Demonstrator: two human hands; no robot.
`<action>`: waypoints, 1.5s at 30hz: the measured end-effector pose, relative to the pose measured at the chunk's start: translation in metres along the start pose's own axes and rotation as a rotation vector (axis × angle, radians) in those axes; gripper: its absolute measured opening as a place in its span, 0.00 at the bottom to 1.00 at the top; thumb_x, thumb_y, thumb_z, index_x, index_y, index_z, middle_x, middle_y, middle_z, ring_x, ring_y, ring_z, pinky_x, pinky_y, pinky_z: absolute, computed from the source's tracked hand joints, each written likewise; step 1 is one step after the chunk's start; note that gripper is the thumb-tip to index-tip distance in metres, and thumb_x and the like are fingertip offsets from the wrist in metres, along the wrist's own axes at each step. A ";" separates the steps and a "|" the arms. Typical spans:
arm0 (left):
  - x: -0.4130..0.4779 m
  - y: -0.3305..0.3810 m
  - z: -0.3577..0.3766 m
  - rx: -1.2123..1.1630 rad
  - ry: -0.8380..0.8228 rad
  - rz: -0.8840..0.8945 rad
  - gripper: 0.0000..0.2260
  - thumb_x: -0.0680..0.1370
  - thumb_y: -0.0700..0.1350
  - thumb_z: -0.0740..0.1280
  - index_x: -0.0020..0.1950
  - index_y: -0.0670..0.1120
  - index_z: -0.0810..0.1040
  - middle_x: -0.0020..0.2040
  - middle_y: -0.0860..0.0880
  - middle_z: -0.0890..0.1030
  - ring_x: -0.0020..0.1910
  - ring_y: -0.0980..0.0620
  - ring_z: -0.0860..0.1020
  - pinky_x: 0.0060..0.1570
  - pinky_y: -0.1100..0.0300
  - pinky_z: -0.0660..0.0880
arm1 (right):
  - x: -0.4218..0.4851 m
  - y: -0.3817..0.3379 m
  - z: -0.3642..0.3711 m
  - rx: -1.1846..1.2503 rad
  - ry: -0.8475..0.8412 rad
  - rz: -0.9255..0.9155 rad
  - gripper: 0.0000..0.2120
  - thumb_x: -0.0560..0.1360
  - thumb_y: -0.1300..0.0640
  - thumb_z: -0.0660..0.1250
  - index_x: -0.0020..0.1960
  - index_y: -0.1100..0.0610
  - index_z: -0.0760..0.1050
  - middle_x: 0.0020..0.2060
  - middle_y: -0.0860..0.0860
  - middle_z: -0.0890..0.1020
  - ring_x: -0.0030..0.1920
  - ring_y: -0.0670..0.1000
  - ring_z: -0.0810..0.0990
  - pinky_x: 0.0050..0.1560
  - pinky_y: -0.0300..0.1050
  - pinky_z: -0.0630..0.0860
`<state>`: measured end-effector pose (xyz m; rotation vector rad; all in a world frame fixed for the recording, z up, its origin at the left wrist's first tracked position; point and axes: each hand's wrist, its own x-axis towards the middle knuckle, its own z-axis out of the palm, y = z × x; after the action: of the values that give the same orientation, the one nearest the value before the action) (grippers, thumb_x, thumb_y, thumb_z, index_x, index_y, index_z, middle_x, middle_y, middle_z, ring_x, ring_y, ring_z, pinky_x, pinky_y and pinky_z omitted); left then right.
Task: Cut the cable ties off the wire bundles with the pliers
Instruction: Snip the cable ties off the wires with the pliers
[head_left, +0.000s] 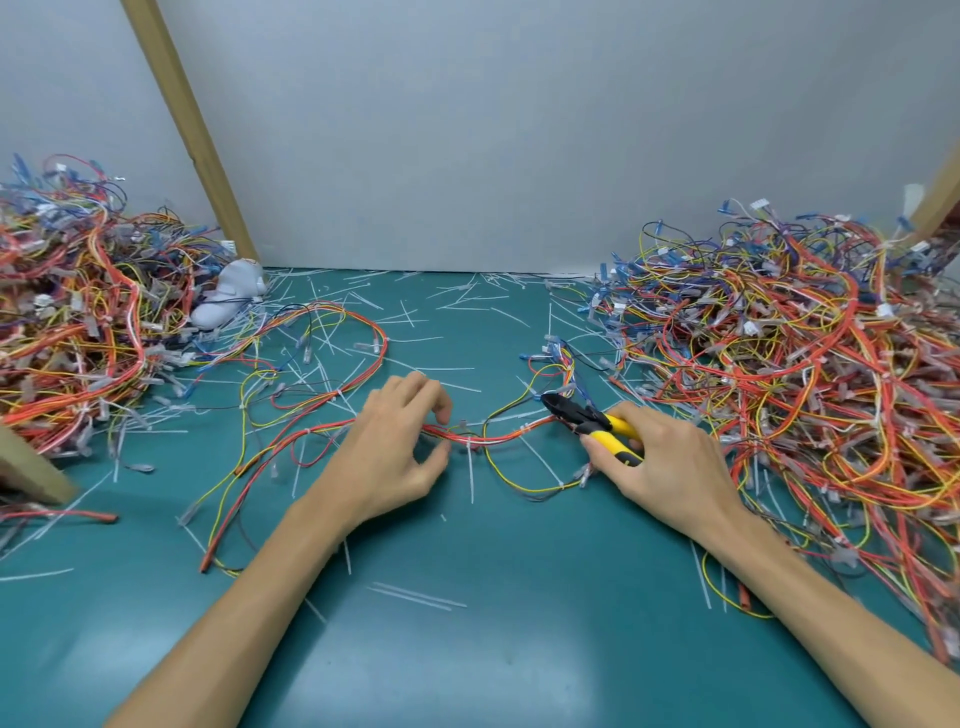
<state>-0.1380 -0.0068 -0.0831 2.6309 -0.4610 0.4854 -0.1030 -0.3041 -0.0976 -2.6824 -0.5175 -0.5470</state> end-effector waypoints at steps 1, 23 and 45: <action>0.000 0.000 0.003 0.029 -0.007 0.017 0.10 0.72 0.47 0.70 0.47 0.50 0.69 0.47 0.55 0.71 0.47 0.51 0.69 0.50 0.52 0.69 | 0.000 0.000 0.000 0.008 0.000 0.007 0.16 0.72 0.34 0.62 0.46 0.46 0.74 0.33 0.44 0.76 0.35 0.50 0.76 0.32 0.45 0.70; -0.003 0.014 0.016 -0.125 -0.054 0.021 0.07 0.80 0.53 0.63 0.51 0.53 0.79 0.42 0.56 0.77 0.39 0.51 0.75 0.47 0.56 0.70 | -0.004 -0.006 -0.002 0.070 0.043 -0.018 0.12 0.71 0.39 0.69 0.51 0.45 0.75 0.37 0.41 0.76 0.37 0.44 0.74 0.34 0.46 0.74; 0.001 0.004 0.023 -0.321 -0.116 0.002 0.04 0.77 0.46 0.70 0.46 0.48 0.77 0.40 0.55 0.77 0.38 0.58 0.74 0.40 0.67 0.67 | -0.004 -0.005 -0.002 0.027 0.093 -0.198 0.22 0.74 0.36 0.63 0.58 0.51 0.77 0.52 0.46 0.78 0.52 0.50 0.78 0.46 0.49 0.78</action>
<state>-0.1331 -0.0214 -0.1010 2.3557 -0.5303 0.2359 -0.1094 -0.3016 -0.0966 -2.5813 -0.7632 -0.7108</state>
